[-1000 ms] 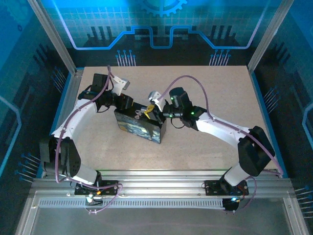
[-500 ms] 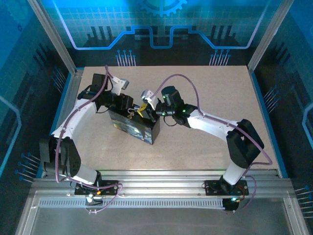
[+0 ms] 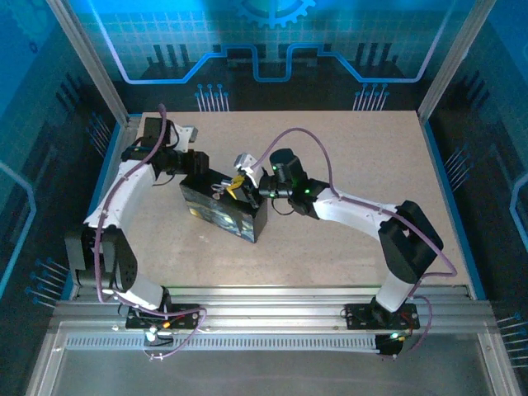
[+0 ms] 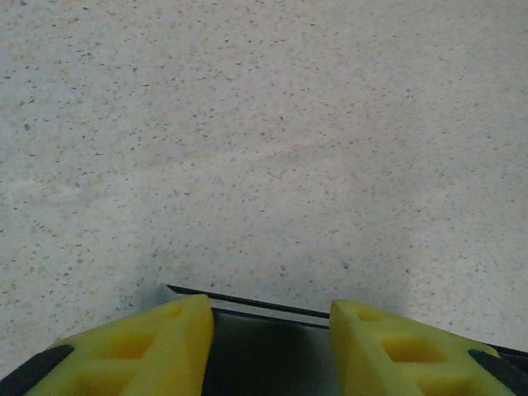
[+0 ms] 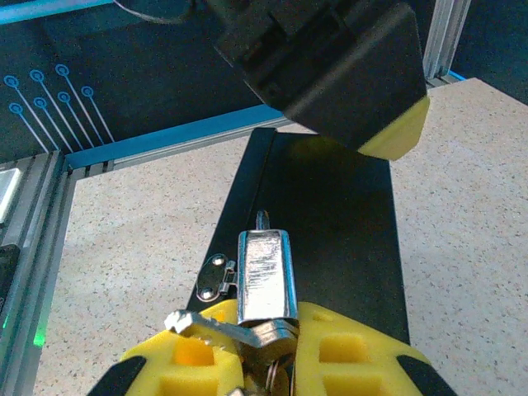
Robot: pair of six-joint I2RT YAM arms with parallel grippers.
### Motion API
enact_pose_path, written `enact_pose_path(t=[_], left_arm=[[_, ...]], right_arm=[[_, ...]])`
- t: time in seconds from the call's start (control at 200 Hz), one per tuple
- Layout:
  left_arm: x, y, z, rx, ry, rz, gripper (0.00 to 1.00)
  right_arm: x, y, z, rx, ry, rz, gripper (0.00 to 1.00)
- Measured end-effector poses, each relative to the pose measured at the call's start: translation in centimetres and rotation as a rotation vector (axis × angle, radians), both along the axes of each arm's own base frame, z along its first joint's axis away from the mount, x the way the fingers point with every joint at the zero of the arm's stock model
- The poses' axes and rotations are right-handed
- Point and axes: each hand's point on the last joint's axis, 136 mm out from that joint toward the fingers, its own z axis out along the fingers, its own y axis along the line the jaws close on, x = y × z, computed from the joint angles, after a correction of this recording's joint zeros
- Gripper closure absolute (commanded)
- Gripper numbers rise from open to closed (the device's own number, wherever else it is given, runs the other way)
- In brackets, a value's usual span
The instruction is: Unlock a padlock with a key
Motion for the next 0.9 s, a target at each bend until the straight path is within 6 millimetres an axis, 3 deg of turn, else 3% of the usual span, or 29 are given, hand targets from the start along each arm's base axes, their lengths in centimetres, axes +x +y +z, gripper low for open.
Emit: enact_pose_path(t=[0.48, 0.735, 0.895], left_arm=[[0.3, 0.1, -0.1, -0.032, -0.003, -0.003, 0.60], [0.5, 0.4, 0.3, -0.045, 0.000, 0.026, 0.53], [0.1, 1.1, 0.4, -0.042, 0.038, 0.067, 0.51]], right_arm=[[-0.2, 1.6, -0.7, 0.016, -0.037, 0.025, 0.96], [0.2, 1.7, -0.8, 0.060, -0.029, -0.008, 0.99], [1.1, 1.5, -1.8, 0.079, 0.042, -0.083, 0.99]])
